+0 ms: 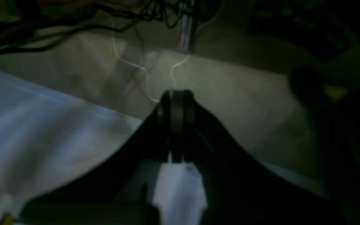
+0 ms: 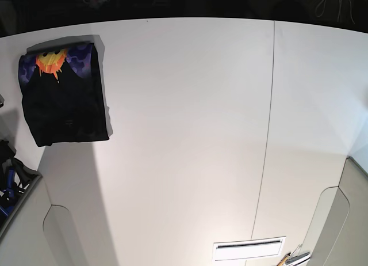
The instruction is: Fold the T-shirt properly
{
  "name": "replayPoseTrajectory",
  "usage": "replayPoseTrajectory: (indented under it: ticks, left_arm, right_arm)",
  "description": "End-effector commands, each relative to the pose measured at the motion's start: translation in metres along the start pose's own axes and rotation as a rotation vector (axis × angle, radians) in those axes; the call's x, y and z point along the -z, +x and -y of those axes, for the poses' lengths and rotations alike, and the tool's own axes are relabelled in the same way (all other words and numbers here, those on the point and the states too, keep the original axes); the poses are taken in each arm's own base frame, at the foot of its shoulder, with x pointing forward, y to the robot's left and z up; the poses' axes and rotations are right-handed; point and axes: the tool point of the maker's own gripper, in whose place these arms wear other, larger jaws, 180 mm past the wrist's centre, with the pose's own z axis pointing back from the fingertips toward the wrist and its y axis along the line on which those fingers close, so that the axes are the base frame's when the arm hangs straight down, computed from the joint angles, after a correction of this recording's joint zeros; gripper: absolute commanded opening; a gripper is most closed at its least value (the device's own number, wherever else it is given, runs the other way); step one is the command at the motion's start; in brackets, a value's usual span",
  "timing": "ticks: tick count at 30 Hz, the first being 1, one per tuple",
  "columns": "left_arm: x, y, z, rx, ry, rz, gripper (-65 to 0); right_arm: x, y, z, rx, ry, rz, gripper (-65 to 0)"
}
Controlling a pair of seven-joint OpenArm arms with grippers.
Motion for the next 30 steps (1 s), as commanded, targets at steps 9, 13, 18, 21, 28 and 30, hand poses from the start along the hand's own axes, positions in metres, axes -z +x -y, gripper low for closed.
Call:
replayPoseTrajectory:
  ticks: [9,13,18,21,28,30]
  left_arm:
    - [0.096,0.029,-0.064,0.317,0.201,0.050,-61.9]
    - [0.146,0.068,-0.053,0.518,0.190,0.066,-61.9]
    - [0.193,0.125,-0.052,0.597,0.346,0.088,-61.9]
    - [0.206,0.158,-0.053,0.583,0.459,0.135,-61.9]
    - [0.223,0.180,-0.042,0.612,0.478,0.142,-65.0]
    - [0.222,0.181,-0.042,0.628,0.485,0.138,-65.0]
  right_arm:
    - [0.112,-0.040,0.062,0.150,-0.019,-0.053,-65.0]
    - [0.156,-0.001,0.062,0.206,-0.031,0.006,-65.0]
    - [0.187,0.085,0.041,0.228,-0.041,0.080,-65.0]
    - [0.193,0.139,0.031,0.189,-0.087,0.137,-65.0]
    - [0.193,0.186,0.021,0.120,-0.130,0.183,-65.0]
    - [0.192,0.186,0.023,0.121,-0.135,0.183,-65.0]
